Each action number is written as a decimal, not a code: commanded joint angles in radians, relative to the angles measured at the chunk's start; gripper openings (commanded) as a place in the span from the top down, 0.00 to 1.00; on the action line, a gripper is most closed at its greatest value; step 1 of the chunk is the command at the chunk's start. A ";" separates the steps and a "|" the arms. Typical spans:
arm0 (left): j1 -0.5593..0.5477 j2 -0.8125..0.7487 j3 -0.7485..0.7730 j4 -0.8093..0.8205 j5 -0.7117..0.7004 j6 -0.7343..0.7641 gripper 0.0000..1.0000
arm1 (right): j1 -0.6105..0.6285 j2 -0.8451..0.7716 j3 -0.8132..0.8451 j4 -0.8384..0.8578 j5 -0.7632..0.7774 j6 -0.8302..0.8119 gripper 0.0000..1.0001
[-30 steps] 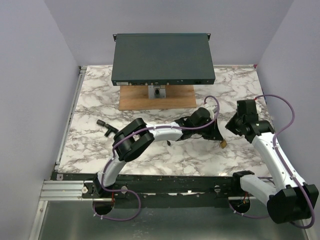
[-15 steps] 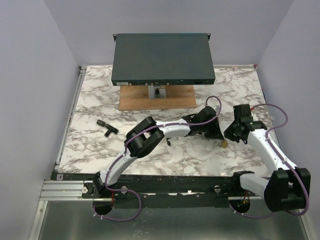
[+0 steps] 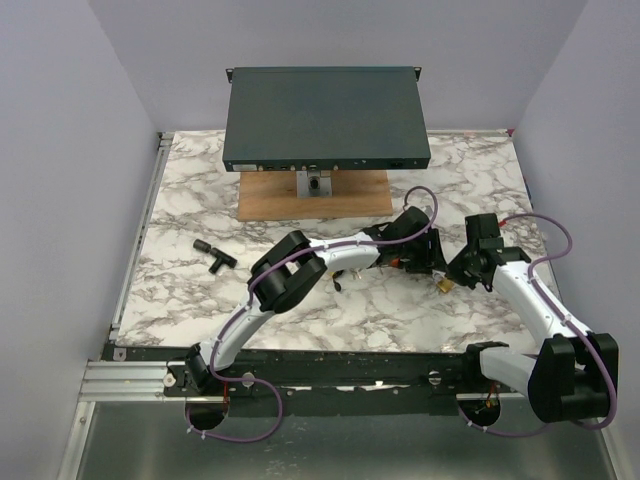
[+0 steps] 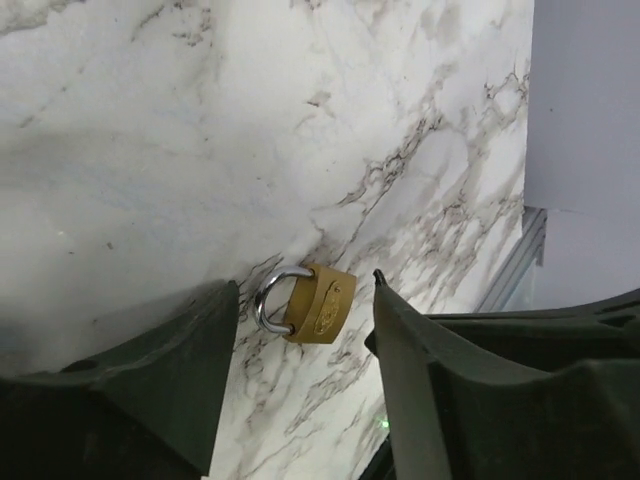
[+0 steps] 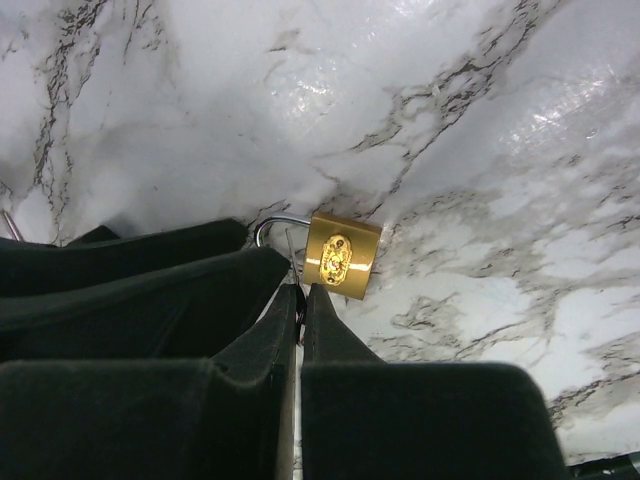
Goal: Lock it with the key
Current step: Place the lock at the center of the board, then place the key at the center of the board.
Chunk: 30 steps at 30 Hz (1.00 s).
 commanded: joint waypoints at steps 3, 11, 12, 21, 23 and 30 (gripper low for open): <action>0.011 -0.152 -0.098 -0.008 -0.096 0.129 0.37 | -0.007 0.031 -0.045 0.067 -0.059 -0.004 0.99; 0.006 -0.311 -0.256 0.075 -0.135 0.197 0.33 | -0.007 0.051 -0.072 0.131 -0.059 -0.001 0.95; 0.004 -0.334 -0.272 0.081 -0.137 0.204 0.33 | -0.007 0.056 -0.068 0.133 -0.059 -0.005 0.92; -0.015 -0.505 -0.424 0.141 -0.145 0.241 0.28 | -0.007 0.063 -0.050 0.145 -0.066 -0.012 0.72; -0.017 -0.541 -0.453 0.151 -0.147 0.248 0.28 | -0.007 0.048 -0.044 0.138 -0.062 -0.013 0.69; -0.031 -0.697 -0.525 0.115 -0.161 0.288 0.25 | -0.007 -0.045 0.000 0.091 -0.090 -0.043 0.41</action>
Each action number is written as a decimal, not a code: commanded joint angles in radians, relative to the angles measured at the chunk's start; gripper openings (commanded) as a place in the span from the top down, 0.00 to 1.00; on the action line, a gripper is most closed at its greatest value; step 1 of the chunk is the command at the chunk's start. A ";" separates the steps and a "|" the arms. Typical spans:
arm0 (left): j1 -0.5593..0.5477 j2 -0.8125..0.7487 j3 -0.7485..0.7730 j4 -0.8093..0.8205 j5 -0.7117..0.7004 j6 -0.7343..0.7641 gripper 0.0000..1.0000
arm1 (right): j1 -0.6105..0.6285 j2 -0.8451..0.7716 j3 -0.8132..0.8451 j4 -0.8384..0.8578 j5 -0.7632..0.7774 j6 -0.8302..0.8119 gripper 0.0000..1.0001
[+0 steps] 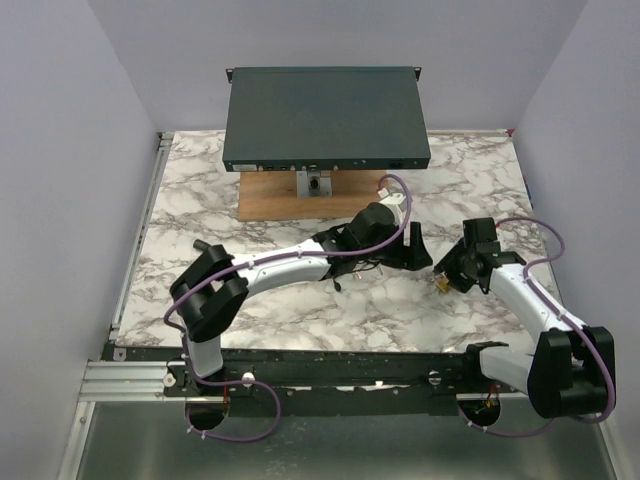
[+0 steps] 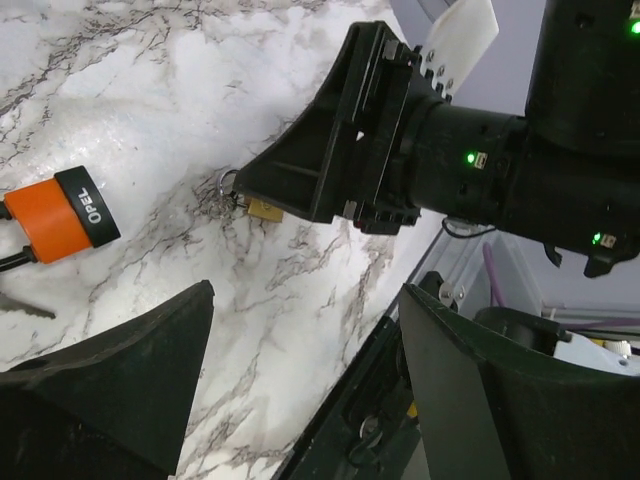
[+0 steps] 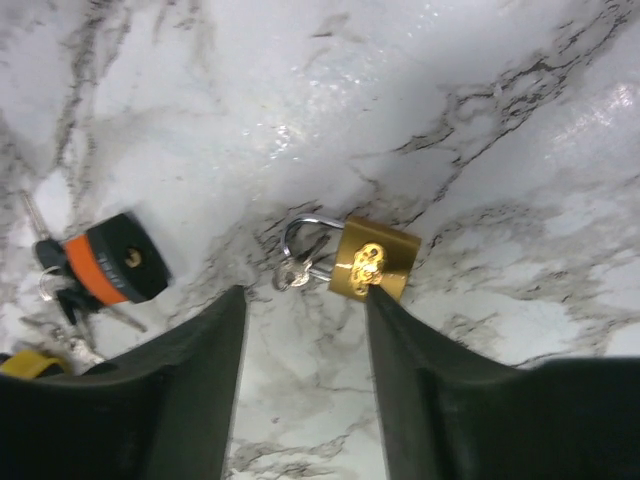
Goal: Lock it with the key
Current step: Place the key at the center of the board, then reset both arms
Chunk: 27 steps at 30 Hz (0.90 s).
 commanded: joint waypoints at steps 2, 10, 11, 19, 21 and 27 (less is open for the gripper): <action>-0.015 -0.173 -0.038 -0.047 -0.055 0.081 0.23 | -0.007 -0.100 0.106 -0.049 -0.047 -0.047 0.31; -0.015 -0.471 -0.037 -0.288 -0.156 0.178 0.02 | -0.004 -0.230 0.306 -0.082 -0.232 -0.129 0.00; -0.014 -0.504 -0.033 -0.320 -0.196 0.189 0.02 | -0.001 -0.235 0.339 -0.083 -0.250 -0.139 0.00; 0.102 -0.727 0.059 -0.637 -0.304 0.202 0.02 | 0.073 -0.221 0.539 -0.057 -0.314 -0.181 0.00; 0.127 -0.760 0.088 -0.709 -0.336 0.209 0.02 | 0.099 -0.197 0.572 -0.033 -0.329 -0.180 0.00; 0.184 -0.795 0.181 -0.919 -0.452 0.216 0.02 | 0.385 -0.062 0.696 0.012 -0.099 -0.195 0.00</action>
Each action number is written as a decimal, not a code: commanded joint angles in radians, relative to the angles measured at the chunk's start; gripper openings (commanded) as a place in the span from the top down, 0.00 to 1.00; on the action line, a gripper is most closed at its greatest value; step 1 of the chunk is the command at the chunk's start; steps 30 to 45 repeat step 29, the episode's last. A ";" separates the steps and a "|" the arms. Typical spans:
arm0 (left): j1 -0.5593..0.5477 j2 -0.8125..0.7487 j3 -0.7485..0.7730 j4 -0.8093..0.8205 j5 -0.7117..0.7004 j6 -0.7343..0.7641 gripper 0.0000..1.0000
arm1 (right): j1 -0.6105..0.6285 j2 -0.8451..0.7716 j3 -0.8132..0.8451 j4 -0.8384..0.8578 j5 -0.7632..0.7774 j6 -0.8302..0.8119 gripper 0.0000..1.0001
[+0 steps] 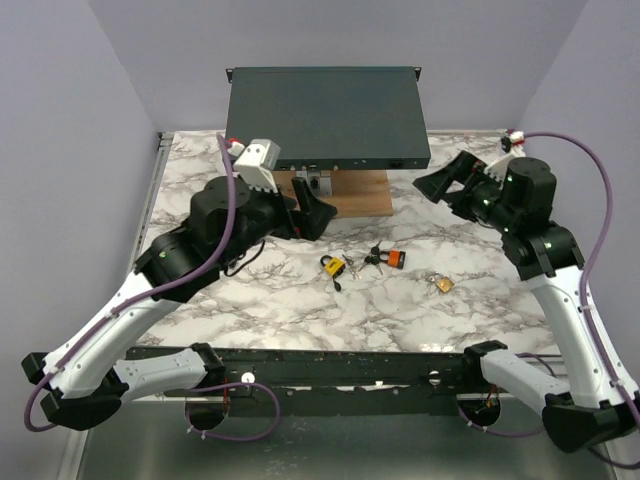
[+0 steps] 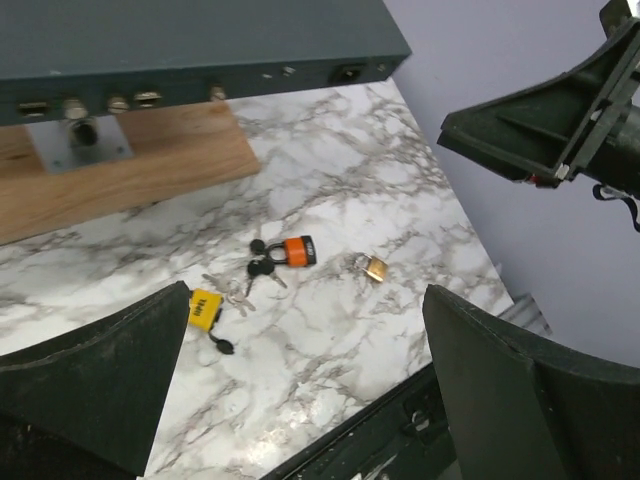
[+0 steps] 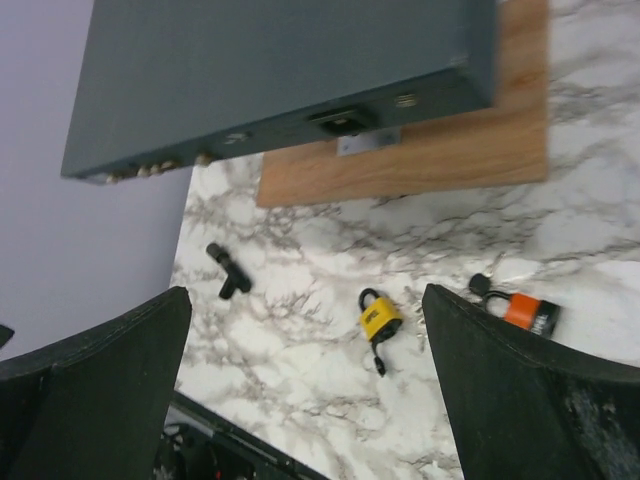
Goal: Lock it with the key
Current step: Reset both arms
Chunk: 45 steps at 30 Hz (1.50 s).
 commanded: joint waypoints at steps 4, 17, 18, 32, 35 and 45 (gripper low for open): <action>0.045 -0.010 0.069 -0.265 -0.131 0.020 0.02 | 0.286 0.152 0.136 0.090 0.226 -0.043 0.00; 0.069 -0.033 0.038 -0.242 -0.152 0.003 0.02 | 0.293 0.263 0.175 0.159 0.188 -0.098 0.00; 0.071 -0.031 0.039 -0.243 -0.153 0.003 0.01 | 0.293 0.265 0.174 0.160 0.188 -0.100 0.00; 0.076 -0.038 0.039 -0.239 -0.142 0.014 0.02 | 0.293 0.262 0.157 0.175 0.190 -0.097 0.00; 0.076 -0.038 0.039 -0.239 -0.142 0.014 0.02 | 0.293 0.262 0.157 0.175 0.190 -0.097 0.00; 0.076 -0.038 0.039 -0.239 -0.142 0.014 0.02 | 0.293 0.262 0.157 0.175 0.190 -0.097 0.00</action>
